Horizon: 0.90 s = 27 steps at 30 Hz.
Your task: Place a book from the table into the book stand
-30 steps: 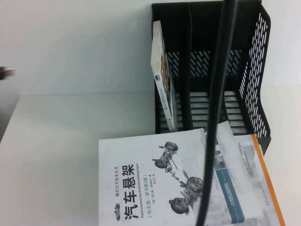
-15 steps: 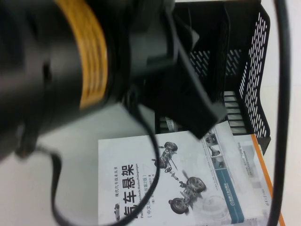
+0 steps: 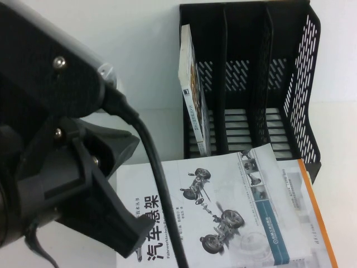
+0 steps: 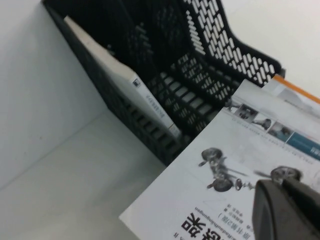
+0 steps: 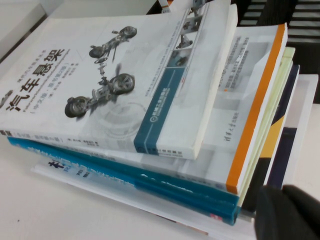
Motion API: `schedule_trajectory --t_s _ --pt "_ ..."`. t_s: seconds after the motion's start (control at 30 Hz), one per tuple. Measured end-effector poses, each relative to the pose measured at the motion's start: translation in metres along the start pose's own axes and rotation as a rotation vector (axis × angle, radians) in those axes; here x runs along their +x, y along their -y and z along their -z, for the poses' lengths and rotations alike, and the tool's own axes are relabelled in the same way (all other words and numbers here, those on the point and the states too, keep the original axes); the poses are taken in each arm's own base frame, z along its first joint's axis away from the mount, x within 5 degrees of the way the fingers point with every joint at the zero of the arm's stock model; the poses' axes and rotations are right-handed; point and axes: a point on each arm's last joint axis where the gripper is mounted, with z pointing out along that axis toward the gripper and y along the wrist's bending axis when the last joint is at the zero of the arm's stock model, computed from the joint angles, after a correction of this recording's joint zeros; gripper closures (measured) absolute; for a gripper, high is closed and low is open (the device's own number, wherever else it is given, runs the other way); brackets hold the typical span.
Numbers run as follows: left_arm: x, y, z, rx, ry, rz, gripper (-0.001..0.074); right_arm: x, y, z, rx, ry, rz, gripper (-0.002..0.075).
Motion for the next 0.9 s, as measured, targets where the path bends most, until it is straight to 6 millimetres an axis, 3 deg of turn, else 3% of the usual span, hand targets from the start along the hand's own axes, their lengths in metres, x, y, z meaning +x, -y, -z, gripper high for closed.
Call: schedule_trajectory --t_s 0.17,0.37,0.53,0.67,0.77,0.9 --pt "0.002 -0.004 0.000 -0.040 -0.014 0.011 0.0736 0.000 0.000 0.000 0.000 0.000 0.000 0.0728" --pt "0.002 -0.023 0.019 -0.086 0.042 0.133 0.0736 0.001 0.000 0.000 0.001 -0.002 0.000 0.0728" --pt "-0.007 -0.053 0.046 -0.118 0.269 0.230 0.0736 0.001 0.000 0.000 0.001 -0.002 0.000 0.0728" --pt "-0.011 -0.065 0.049 -0.152 0.408 0.177 0.0736 0.001 0.000 0.000 0.000 -0.002 -0.001 0.0728" --pt "-0.002 -0.069 0.044 -0.156 0.458 0.155 0.0736 0.001 0.000 0.000 0.000 -0.002 -0.001 0.0728" --pt "0.027 -0.073 0.037 -0.143 0.437 0.208 0.0736 0.001 0.000 0.000 0.000 -0.002 -0.001 0.0728"
